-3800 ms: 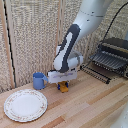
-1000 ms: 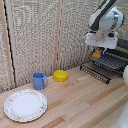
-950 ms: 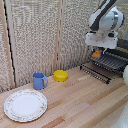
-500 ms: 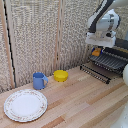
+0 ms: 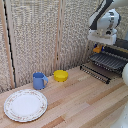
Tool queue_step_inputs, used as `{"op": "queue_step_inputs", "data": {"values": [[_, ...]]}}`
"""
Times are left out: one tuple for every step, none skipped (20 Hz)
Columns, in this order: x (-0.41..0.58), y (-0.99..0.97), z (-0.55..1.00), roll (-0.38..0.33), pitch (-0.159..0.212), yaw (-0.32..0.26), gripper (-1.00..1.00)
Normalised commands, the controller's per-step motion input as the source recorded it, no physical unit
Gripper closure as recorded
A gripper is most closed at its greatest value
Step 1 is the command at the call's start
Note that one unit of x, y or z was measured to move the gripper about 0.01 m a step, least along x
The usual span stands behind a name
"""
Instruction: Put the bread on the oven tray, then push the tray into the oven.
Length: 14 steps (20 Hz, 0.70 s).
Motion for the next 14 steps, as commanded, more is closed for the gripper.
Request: {"op": "queue_step_inputs", "data": {"values": [[0.131, -0.81, 0.03, 0.005, 0.035, -0.112, 1.00], [0.097, -0.81, 0.00, 0.007, 0.039, -0.115, 1.00], [0.071, -0.82, 0.00, 0.009, 0.046, -0.115, 1.00], [0.006, -0.83, 0.00, 0.014, 0.051, -0.112, 1.00], [0.000, -0.83, 0.00, 0.017, 0.061, -0.110, 1.00], [0.000, -0.81, 0.00, 0.023, 0.058, -0.120, 1.00], [-0.057, -0.63, -0.02, 0.005, 0.046, -0.112, 1.00], [-0.137, -0.54, -0.02, 0.000, 0.039, -0.134, 1.00], [-0.180, -0.40, -0.03, 0.000, 0.038, -0.140, 1.00], [-0.174, -0.37, -0.02, 0.000, 0.029, -0.131, 1.00], [-0.180, -0.35, -0.04, 0.000, 0.029, -0.109, 1.00], [-0.186, -0.37, -0.07, 0.000, 0.027, -0.077, 1.00], [-0.140, -0.45, -0.05, 0.000, 0.031, -0.027, 1.00], [-0.111, -0.47, -0.04, 0.000, 0.032, 0.000, -1.00]]}}
